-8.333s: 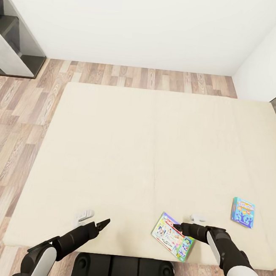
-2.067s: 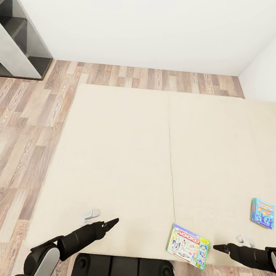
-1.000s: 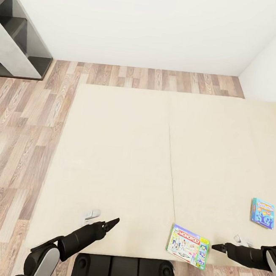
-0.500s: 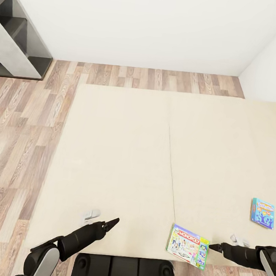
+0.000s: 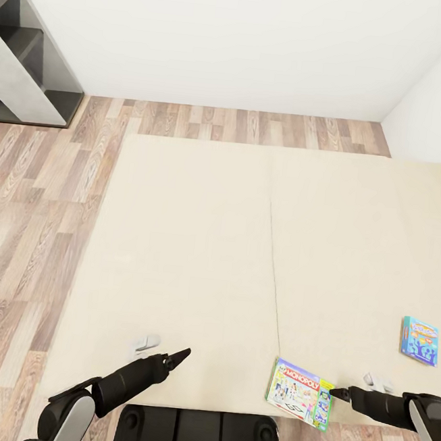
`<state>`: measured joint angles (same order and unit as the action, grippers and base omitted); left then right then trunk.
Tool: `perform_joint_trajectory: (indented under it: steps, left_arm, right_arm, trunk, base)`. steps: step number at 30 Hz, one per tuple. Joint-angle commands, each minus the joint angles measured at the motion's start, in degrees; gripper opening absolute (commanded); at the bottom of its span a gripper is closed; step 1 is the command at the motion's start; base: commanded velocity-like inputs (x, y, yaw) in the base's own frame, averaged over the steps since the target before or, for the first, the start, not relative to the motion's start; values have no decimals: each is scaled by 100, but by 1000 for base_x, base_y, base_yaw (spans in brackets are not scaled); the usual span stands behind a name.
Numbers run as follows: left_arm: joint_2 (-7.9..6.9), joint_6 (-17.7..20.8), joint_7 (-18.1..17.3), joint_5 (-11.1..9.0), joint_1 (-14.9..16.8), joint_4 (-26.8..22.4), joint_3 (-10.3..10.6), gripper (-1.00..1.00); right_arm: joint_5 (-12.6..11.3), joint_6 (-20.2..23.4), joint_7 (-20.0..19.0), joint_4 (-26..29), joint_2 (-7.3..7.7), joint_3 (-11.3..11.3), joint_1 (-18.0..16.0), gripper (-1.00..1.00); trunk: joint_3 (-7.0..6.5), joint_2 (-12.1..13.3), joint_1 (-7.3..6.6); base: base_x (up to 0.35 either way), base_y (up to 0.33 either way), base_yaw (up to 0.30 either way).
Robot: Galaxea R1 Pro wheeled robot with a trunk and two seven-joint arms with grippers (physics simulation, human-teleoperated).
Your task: Put all the toys in the child's room - the three board games (two on the bed and one on the table), the two jigsaw puzzles on the table, and the tennis ball on the table - inside the toy box on the table in the child's room.
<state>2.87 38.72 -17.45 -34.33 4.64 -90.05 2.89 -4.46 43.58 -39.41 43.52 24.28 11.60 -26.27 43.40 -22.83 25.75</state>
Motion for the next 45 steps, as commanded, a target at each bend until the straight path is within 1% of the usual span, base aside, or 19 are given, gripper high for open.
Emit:
perform_joint_trajectory:
  steps: [1, 4, 6, 7, 9, 14, 21, 36, 41, 43, 44, 45]
  left_arm:
    - [3, 38, -4, -21, 2, -4, -7, 100]
    - [3, 37, -4, -21, 2, -4, -7, 100]
    - [3, 35, -4, -21, 2, -4, -7, 100]
    - [3, 35, -4, -21, 2, -4, -7, 100]
    - [3, 33, -4, -21, 2, -4, -7, 100]
    - [3, 32, -4, -21, 2, -4, -7, 100]
    - [3, 31, -4, -21, 2, -4, -7, 100]
    - [3, 17, -31, -21, -20, -39, 2, 100]
    - [3, 9, -167, -21, -53, -98, 10, 100]
    - [3, 4, -339, -21, -81, -131, 16, 100]
    - [3, 4, -339, -21, -81, -131, 16, 100]
    - [3, 2, -433, -19, -93, -142, 19, 100]
  right_arm:
    - [-45, 5, 9, -3, -12, 6, -1, 100]
    - [-47, -59, 10, -8, -25, 5, -1, 100]
    - [-50, -237, 12, -15, -49, 3, -1, 100]
    - [-50, -237, 12, -15, -49, 3, -1, 100]
    - [-48, -432, 15, -20, -70, 2, -1, 100]
    - [-49, -635, 18, -23, -93, 1, -1, 100]
    - [-54, -767, 15, -26, -107, -4, 0, 100]
    - [-63, -850, -8, -27, -110, -9, 0, 100]
    - [-63, -871, -15, -27, -109, -9, 0, 100]
    - [-63, -879, -18, -27, -109, -9, 0, 100]
    - [-63, -879, -18, -27, -109, -9, 0, 100]
    - [-63, -882, -21, -27, -109, -9, 0, 100]
  trunk:
    - [6, -9, 3]
    - [6, -9, 3]
    - [6, -9, 3]
    - [6, -9, 3]
    - [6, -9, 3]
    - [6, -9, 3]
    - [6, -9, 3]
    - [17, -9, 3]
    - [19, -9, 3]
    - [20, -9, 3]
    - [20, -9, 3]
    - [20, -9, 3]
  base:
    - [0, 0, 0]
    - [0, 0, 0]
    - [0, 0, 0]
    - [0, 0, 0]
    - [0, 0, 0]
    - [0, 0, 0]
    - [0, 0, 0]
    - [0, 0, 0]
    - [0, 0, 0]
    - [0, 0, 0]
    - [0, 0, 0]
    - [0, 0, 0]
